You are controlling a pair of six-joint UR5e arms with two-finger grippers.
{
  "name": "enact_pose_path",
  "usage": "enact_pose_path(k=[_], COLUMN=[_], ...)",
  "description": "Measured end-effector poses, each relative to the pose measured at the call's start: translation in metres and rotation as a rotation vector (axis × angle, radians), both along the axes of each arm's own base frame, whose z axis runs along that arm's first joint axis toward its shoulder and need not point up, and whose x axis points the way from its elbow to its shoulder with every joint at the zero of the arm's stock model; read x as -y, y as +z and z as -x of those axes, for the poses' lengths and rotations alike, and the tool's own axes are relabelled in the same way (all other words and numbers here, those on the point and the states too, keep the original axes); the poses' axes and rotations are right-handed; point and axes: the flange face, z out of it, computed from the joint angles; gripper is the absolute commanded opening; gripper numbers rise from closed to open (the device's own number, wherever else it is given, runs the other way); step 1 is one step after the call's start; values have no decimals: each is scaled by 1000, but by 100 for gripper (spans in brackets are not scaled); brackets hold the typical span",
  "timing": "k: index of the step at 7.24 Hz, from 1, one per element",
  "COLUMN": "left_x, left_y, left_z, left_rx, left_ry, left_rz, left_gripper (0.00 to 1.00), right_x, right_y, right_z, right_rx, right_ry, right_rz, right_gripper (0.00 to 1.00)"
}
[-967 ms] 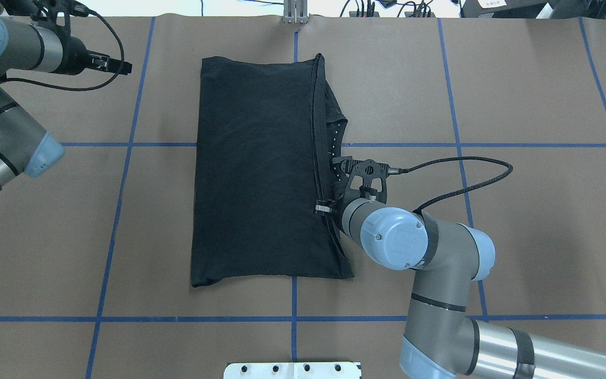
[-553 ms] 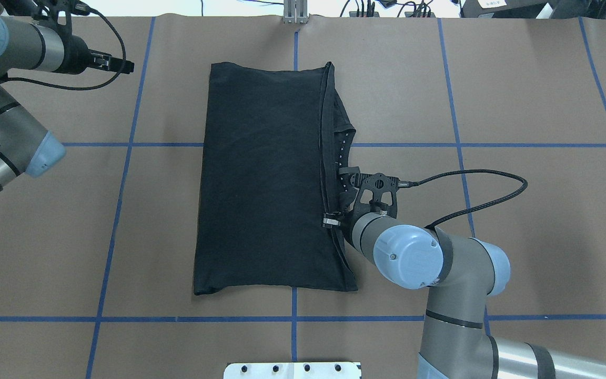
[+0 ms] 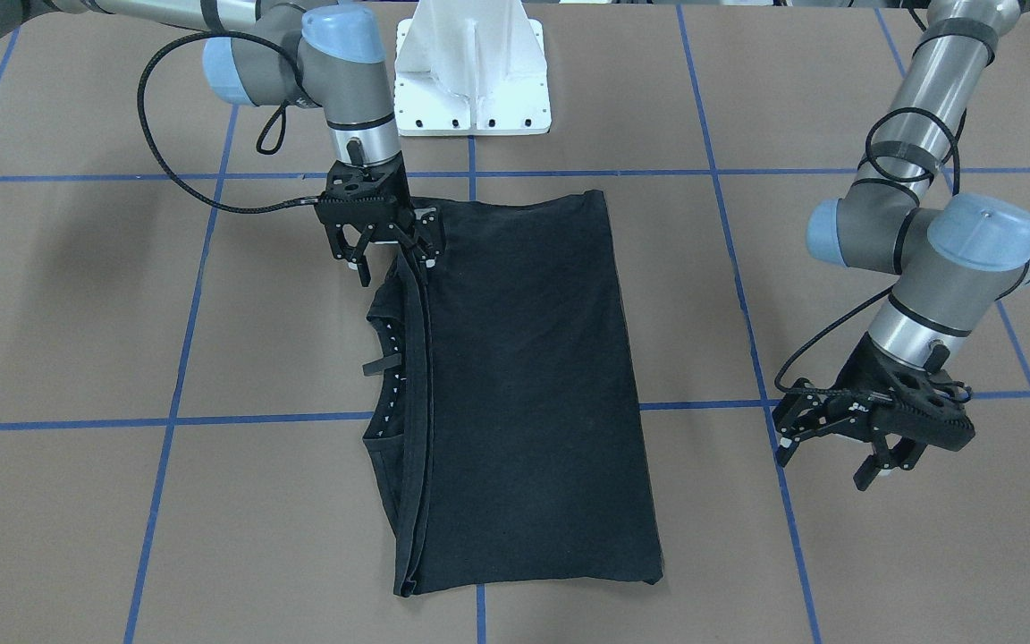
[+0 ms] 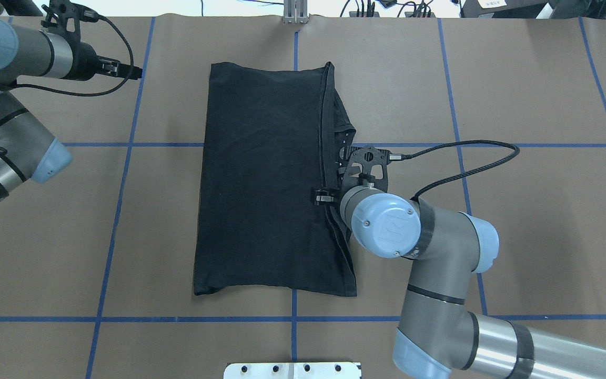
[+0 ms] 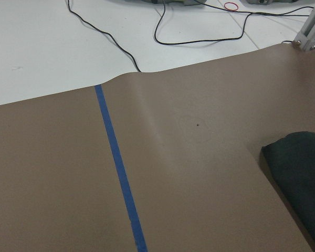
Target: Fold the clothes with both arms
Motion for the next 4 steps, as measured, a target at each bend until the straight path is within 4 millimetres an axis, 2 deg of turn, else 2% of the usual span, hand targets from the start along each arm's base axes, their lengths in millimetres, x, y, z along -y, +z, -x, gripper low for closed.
enact_pose_path(k=[2,3,4], left_x=[-1,-2,-2], left_y=[-1,-1,-1], left_z=[-2,-2,-3], left_rx=[-6,-7,-7], left_ry=[0,1,1], left_rz=[2,3,3], left_gripper=[100,100,100], right_x=[20,24,23], right_y=[-4,-4,-3], right_z=[36,48,51], right_rx=[-162,-256,-313], right_ry=[-41,-79,-118], right_rz=[12,26,42], right_gripper=[100,100,98])
